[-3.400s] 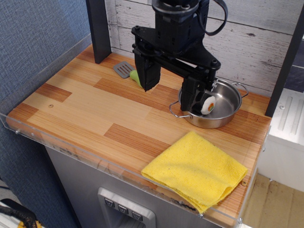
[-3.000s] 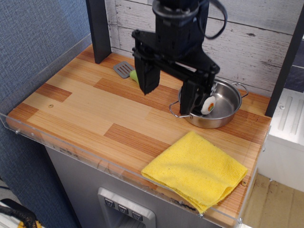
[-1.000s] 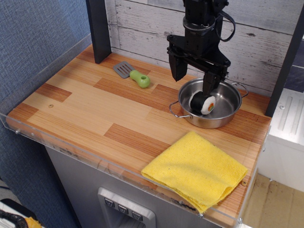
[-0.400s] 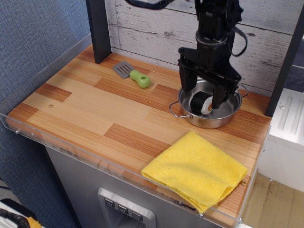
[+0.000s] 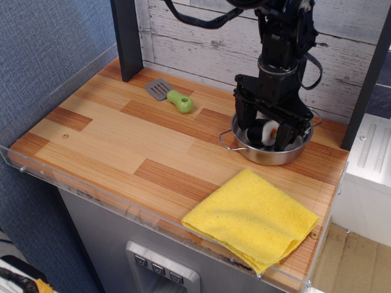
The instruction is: Move the sushi roll to the lower left corner of the table
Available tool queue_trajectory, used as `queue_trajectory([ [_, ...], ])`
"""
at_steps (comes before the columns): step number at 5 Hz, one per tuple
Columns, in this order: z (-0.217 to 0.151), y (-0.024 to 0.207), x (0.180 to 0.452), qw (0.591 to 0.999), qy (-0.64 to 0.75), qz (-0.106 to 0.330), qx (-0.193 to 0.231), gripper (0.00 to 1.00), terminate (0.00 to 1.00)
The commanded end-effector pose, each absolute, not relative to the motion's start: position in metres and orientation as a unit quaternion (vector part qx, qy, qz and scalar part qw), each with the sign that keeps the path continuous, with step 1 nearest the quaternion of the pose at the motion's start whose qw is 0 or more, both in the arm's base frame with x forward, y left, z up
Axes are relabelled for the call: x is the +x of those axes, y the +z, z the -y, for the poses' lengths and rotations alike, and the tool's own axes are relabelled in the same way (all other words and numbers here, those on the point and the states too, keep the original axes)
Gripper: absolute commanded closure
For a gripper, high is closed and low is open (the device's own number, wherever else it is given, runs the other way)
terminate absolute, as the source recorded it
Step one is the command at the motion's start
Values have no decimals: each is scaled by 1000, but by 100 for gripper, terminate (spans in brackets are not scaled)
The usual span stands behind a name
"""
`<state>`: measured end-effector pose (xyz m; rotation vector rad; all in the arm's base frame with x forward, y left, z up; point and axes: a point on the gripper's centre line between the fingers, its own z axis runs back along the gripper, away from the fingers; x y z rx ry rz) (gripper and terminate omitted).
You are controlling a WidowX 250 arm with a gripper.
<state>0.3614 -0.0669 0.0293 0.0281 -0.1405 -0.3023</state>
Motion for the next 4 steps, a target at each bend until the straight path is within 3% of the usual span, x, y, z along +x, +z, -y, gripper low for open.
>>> queue_trajectory([
  [1,70,24,371,985,-154,73,17,0,0],
  [2,70,17,371,986,-152,69,20,0,0],
  [3,69,19,370,986,-143,77,22,100,0],
  [4,67,32,369,986,-139,86,19,100,0],
])
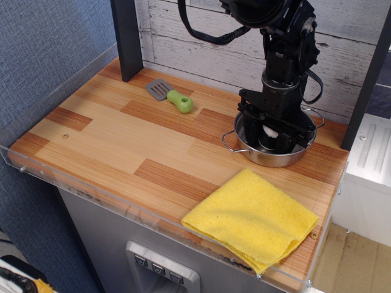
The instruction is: Move the sushi roll to the lower left corner of the table
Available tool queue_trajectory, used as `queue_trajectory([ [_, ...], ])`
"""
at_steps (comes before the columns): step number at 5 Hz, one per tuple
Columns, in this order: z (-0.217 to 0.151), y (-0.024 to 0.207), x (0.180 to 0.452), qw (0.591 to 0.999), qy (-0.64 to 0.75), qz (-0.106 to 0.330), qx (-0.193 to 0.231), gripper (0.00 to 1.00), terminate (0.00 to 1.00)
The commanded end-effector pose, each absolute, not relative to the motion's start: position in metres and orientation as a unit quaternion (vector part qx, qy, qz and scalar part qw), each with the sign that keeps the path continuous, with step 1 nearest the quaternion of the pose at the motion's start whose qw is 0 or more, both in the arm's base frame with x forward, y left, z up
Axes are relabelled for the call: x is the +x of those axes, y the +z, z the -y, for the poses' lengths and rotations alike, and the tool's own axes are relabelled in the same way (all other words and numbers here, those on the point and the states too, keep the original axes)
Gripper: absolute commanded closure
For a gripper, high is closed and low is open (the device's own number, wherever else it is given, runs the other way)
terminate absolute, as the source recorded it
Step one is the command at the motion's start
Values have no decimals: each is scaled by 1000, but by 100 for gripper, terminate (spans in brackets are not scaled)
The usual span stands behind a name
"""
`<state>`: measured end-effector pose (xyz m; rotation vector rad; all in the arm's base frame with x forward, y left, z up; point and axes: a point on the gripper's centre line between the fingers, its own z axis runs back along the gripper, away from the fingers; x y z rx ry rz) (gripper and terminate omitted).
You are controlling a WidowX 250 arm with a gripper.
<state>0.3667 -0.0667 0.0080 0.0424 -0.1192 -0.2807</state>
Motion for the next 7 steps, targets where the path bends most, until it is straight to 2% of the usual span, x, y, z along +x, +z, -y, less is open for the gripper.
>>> queue_trajectory([
  [1,69,45,364,986,-137,95,10,100,0],
  [2,72,71,353,987,-133,92,-11,100,0],
  [3,62,113,338,988,-114,99,-26,100,0],
  [4,30,129,316,991,-91,91,-24,100,0],
  [7,-99,112,255,992,-86,49,77,100,0],
])
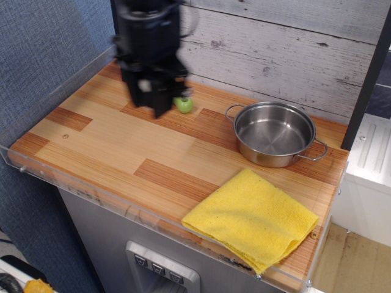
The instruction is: Move the sushi roll to the lower left corner of the table
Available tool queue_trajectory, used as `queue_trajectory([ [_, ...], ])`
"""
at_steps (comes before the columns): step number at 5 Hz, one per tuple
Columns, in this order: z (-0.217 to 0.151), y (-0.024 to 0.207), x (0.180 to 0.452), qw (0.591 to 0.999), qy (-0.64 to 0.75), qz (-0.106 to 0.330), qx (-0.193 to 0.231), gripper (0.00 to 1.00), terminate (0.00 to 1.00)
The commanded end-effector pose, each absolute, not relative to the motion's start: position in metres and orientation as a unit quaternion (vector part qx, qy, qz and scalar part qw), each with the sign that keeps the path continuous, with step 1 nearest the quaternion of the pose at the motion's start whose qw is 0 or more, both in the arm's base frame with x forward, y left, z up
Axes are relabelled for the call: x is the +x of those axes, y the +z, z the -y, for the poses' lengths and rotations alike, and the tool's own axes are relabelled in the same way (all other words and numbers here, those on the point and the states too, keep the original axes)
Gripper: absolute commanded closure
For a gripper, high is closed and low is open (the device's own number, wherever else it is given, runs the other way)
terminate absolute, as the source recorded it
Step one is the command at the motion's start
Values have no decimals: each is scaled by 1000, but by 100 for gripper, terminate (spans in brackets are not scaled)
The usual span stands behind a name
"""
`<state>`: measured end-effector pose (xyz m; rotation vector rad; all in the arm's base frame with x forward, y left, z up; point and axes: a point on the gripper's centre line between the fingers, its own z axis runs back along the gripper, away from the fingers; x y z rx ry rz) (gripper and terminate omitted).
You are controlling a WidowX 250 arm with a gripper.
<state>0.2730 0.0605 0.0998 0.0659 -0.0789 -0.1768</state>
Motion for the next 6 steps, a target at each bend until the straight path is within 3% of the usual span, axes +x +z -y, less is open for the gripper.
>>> queue_trajectory([
  [1,-133,94,239,996,-57,48,54,100,0],
  [3,-163,74,238,999,-26,46,12,100,0],
  [4,-159,66,246,998,-19,50,-19,100,0],
  [6,-149,64,258,998,-42,45,-2,100,0],
])
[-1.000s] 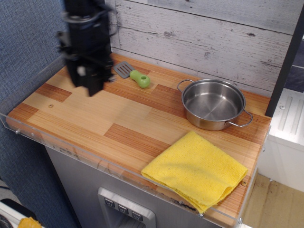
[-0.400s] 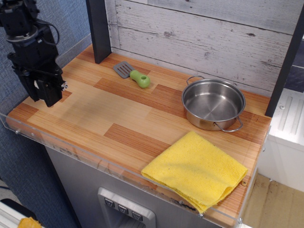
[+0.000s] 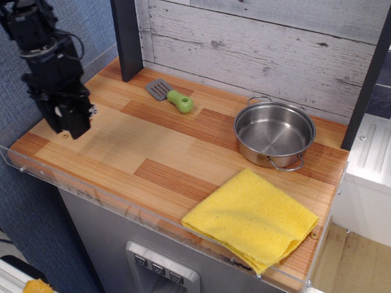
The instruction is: Move the sushi roll to the lower left corner of the table
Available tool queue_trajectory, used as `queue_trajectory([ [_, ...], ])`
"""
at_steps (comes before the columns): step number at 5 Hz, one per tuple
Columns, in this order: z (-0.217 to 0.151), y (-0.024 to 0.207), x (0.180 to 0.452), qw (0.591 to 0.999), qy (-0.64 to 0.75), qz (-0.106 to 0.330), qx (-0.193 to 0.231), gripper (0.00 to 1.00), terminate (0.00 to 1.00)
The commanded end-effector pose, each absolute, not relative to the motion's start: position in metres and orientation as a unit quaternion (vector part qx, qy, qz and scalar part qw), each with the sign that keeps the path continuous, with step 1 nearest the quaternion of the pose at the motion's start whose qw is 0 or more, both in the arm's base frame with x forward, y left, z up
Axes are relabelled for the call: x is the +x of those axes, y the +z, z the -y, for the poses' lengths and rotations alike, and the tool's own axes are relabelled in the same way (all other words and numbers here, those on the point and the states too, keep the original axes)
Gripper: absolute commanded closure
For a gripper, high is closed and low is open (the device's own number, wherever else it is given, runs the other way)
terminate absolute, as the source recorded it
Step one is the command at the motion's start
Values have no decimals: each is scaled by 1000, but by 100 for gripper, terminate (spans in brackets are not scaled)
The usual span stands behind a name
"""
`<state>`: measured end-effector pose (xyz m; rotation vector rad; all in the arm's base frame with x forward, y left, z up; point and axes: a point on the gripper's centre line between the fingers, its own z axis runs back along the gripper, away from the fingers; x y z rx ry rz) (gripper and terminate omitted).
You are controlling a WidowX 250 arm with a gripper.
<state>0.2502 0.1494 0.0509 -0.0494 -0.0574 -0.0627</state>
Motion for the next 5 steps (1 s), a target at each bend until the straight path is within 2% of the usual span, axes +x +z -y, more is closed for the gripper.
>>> queue_trajectory([
  [1,-151,64,259,998,-47,43,7,100,0],
  [2,-149,58,258,997,-70,26,10,0,0],
  [3,-145,57,257,996,-82,15,24,0,0],
  [4,-141,66,256,995,-87,23,32,0,0],
  [5,-134,91,257,996,-75,44,30,0,0],
])
